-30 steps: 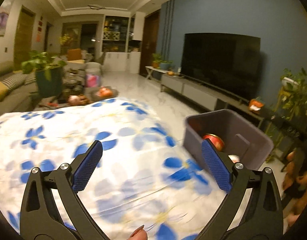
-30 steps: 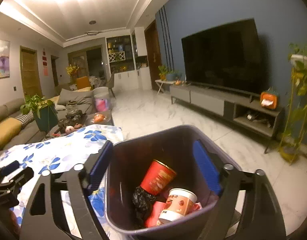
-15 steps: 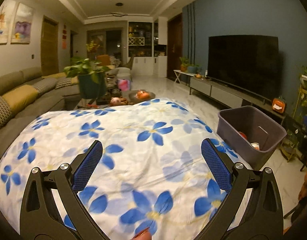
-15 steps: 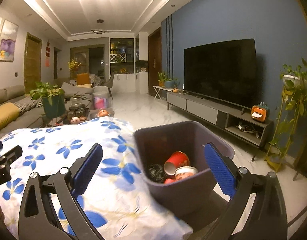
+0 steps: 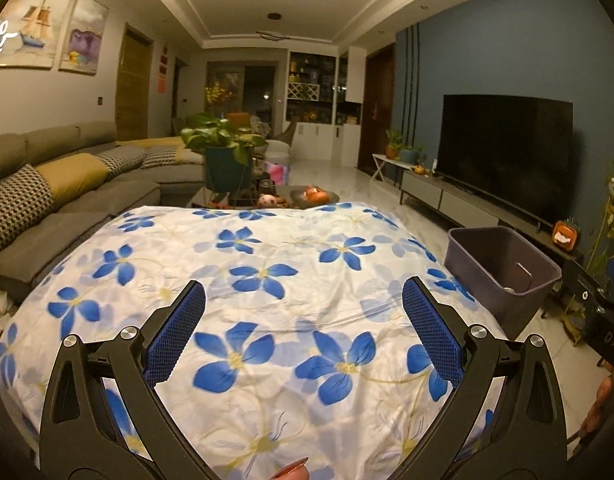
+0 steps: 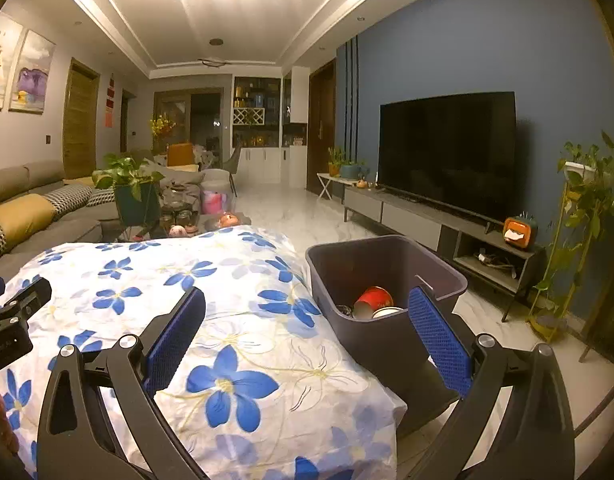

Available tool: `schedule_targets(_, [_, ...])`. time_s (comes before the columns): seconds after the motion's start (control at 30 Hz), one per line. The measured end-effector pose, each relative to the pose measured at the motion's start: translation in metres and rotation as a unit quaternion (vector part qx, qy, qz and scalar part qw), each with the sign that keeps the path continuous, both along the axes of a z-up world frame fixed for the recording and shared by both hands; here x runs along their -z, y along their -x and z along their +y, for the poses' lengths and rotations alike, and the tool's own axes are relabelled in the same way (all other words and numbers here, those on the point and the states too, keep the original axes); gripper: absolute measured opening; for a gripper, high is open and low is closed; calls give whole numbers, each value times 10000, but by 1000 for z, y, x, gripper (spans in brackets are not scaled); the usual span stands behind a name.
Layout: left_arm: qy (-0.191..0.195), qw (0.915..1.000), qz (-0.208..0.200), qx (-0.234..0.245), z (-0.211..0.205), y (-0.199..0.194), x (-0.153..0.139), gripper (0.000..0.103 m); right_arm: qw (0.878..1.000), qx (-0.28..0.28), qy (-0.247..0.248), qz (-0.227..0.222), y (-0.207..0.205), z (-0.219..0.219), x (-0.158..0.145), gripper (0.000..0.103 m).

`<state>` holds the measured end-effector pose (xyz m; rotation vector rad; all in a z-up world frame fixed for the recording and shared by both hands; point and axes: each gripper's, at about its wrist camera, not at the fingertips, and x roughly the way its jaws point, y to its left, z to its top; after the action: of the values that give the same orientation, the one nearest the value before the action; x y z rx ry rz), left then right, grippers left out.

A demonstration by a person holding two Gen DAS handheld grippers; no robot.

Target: Collect trash

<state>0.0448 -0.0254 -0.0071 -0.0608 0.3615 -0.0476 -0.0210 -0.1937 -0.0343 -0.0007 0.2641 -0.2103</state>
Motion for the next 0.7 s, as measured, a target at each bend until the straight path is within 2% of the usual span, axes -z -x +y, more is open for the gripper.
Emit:
schedule_targets(0.3, [75,9999,-33,-58,17,37,-2,97,9996,-182,118,-159,36,27,-5,98])
schedule_targets(0.7, [183,9998,-74,23,22,52,-4,97,9992,-257,173,-253,50,39,-9,98])
